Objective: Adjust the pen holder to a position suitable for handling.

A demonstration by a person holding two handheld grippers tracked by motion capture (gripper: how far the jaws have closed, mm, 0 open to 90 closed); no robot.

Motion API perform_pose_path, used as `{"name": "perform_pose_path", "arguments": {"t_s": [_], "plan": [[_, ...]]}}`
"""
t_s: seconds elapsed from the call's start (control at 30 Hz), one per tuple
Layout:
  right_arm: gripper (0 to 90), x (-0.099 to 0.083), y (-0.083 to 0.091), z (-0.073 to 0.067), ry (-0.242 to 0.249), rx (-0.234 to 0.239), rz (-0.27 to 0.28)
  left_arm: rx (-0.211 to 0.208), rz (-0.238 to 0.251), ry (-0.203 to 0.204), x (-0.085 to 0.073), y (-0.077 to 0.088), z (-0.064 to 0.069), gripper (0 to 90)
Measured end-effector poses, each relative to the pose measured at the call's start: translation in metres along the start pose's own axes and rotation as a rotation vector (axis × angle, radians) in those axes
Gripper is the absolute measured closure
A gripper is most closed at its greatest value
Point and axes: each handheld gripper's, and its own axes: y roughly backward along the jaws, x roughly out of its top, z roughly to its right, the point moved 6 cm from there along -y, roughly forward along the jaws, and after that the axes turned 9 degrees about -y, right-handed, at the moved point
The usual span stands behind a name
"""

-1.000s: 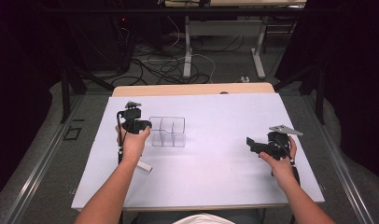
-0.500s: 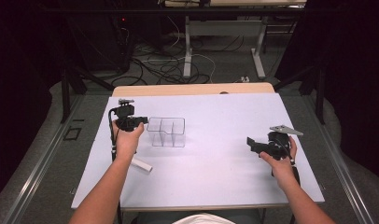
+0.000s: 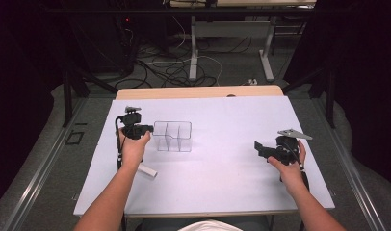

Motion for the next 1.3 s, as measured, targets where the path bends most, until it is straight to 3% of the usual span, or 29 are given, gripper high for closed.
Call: {"name": "perform_pose_path", "arguments": {"t_s": [0.1,0.77,1.1,1.3], "plan": [[4.5,0.0,0.0,0.0,-0.001,-0.003,0.001,-0.043,-0.006,-0.004,-0.003,-0.002,0.012,90.0],[4.7,0.0,-0.001,-0.001,0.002,0.002,-0.001,-0.125,0.023,-0.036,0.002,-0.031,0.085,90.0],[4.8,0.0,-0.001,0.0,0.005,0.003,-0.001,-0.148,0.017,-0.05,0.002,-0.034,0.086,90.0],[5.1,0.0,0.0,0.0,0.007,0.0,0.001,-0.147,0.045,-0.048,0.001,-0.024,0.073,88.1]]}}
